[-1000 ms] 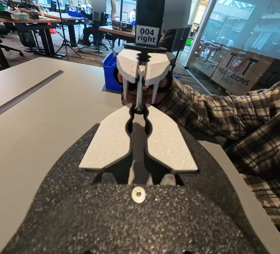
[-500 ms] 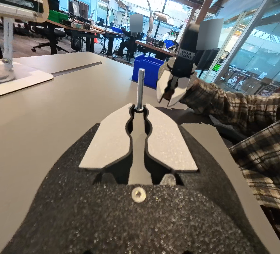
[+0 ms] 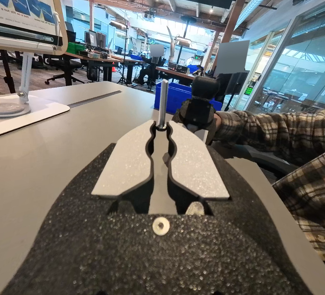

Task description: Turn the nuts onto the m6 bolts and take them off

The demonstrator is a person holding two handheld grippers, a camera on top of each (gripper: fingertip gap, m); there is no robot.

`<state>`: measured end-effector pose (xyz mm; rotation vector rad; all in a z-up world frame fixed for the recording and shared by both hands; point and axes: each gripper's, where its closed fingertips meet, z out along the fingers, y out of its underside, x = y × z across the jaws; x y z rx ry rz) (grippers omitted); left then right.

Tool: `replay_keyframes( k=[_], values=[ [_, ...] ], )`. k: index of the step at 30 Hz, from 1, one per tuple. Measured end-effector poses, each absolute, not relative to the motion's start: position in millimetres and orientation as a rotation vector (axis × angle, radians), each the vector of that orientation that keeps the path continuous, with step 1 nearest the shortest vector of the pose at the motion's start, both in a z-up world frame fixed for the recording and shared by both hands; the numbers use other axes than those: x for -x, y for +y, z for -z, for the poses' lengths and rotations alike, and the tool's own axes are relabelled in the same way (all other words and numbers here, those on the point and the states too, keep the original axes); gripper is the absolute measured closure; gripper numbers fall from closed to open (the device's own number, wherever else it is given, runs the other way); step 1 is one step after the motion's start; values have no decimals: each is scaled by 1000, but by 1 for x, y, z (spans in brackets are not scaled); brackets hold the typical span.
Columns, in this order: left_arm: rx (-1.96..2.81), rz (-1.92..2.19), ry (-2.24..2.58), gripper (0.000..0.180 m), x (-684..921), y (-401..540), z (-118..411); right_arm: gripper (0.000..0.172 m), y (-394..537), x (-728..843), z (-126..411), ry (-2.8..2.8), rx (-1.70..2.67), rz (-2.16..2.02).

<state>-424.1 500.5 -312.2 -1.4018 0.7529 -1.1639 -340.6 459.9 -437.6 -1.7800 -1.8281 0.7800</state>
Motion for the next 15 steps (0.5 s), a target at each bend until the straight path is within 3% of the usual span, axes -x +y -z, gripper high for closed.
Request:
replay_keyframes(
  k=[15],
  values=[
    [1419, 1141, 778, 170, 418, 501, 319, 161, 462, 349, 448, -1836, 1763, -800]
  ],
)
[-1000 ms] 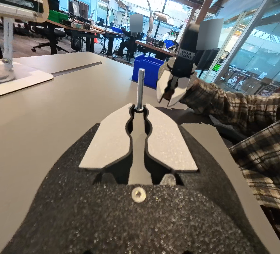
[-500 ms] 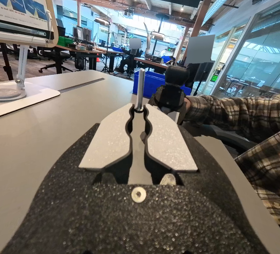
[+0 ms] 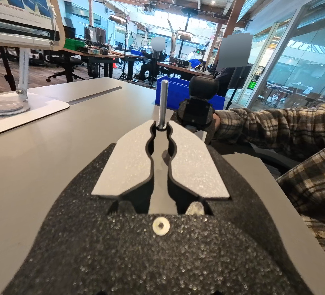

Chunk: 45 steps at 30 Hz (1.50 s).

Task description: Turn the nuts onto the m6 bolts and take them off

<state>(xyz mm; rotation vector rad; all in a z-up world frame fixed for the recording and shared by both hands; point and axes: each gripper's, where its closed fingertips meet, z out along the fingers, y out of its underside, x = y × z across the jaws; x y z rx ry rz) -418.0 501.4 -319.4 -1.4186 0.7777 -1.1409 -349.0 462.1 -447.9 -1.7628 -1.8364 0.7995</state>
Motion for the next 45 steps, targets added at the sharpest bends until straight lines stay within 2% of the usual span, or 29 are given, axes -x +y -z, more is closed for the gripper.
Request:
replay_keyframes(
  k=[7, 16, 20, 45],
  values=[
    [1431, 1122, 809, 170, 412, 498, 323, 161, 464, 343, 432, -1758, 1767, -826],
    [1462, 1099, 927, 170, 386, 481, 331, 161, 472, 333, 305, -1755, 1636, -766],
    [1462, 1095, 963, 170, 378, 475, 332, 161, 469, 352, 277, -1821, 1577, -755],
    [1488, 1030, 1057, 170, 366, 467, 340, 161, 462, 385, 293, -1957, 1547, -771]
  ],
)
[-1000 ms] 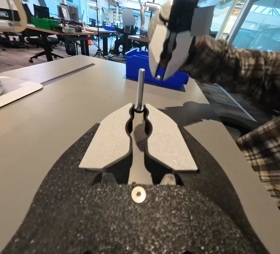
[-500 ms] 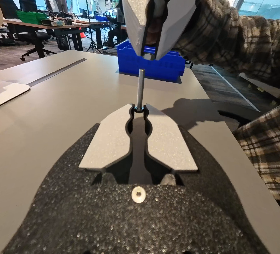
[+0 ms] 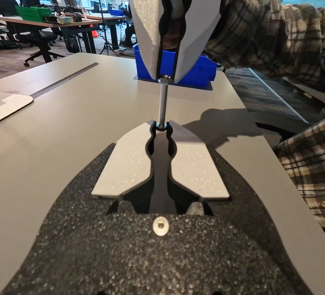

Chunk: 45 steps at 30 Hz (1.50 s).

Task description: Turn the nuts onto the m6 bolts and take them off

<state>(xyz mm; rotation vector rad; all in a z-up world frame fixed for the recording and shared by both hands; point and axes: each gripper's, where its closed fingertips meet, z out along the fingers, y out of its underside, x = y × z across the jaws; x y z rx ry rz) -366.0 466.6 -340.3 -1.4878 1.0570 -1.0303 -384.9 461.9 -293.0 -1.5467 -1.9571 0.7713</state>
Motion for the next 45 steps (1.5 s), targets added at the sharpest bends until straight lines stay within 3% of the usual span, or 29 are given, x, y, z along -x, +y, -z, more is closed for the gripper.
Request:
replay_keyframes(
  k=[19, 22, 27, 38, 45],
  values=[
    [1497, 1041, 1061, 170, 366, 467, 342, 158, 463, 383, 299, -1962, 1556, -788],
    [1497, 1043, 1068, 170, 365, 466, 342, 166, 463, 382, 300, -1969, 1557, -792],
    [1507, 1031, 1062, 170, 368, 469, 343, 165, 466, 381, 301, -1950, 1572, -812],
    [1514, 1023, 983, 170, 386, 483, 339, 153, 518, 326, 291, -1330, 1480, -1275],
    [1523, 1032, 968, 170, 389, 487, 341, 151, 539, 274, 297, -1299, 1544, -1148]
  ],
)
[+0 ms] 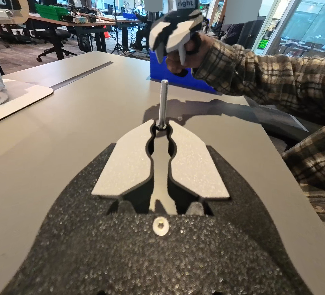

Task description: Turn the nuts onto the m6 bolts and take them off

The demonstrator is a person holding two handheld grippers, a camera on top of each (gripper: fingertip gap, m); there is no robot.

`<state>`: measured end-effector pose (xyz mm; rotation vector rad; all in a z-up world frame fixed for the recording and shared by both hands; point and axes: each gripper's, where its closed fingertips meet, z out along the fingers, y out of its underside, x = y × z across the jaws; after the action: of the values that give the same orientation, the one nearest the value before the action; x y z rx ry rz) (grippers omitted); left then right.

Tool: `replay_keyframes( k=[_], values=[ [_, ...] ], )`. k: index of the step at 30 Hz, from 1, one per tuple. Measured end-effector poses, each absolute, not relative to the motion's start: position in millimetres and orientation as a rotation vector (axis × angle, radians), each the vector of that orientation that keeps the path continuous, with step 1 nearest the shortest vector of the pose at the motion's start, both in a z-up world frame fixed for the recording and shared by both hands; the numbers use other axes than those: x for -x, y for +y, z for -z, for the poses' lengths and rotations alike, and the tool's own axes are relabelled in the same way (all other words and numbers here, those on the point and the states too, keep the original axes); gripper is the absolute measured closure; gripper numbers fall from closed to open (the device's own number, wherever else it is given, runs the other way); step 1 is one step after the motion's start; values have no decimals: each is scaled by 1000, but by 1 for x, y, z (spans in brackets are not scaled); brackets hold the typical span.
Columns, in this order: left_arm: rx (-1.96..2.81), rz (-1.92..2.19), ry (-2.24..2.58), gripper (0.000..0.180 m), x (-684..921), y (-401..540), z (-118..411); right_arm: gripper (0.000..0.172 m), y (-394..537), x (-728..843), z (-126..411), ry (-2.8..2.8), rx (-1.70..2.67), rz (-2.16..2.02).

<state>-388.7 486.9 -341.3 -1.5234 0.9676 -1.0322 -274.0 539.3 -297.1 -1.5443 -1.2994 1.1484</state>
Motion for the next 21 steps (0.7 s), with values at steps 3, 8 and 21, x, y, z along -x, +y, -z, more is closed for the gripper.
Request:
replay_keyframes(
  k=[3, 8, 21],
  values=[
    [1530, 1027, 962, 170, 391, 488, 342, 152, 529, 250, 322, -1399, 1634, -1014],
    [1531, 1039, 947, 170, 392, 489, 340, 155, 490, 206, 379, -1607, 1802, -821],
    [1542, 1034, 973, 170, 384, 485, 345, 154, 452, 214, 435, -1881, 1794, -666]
  ],
)
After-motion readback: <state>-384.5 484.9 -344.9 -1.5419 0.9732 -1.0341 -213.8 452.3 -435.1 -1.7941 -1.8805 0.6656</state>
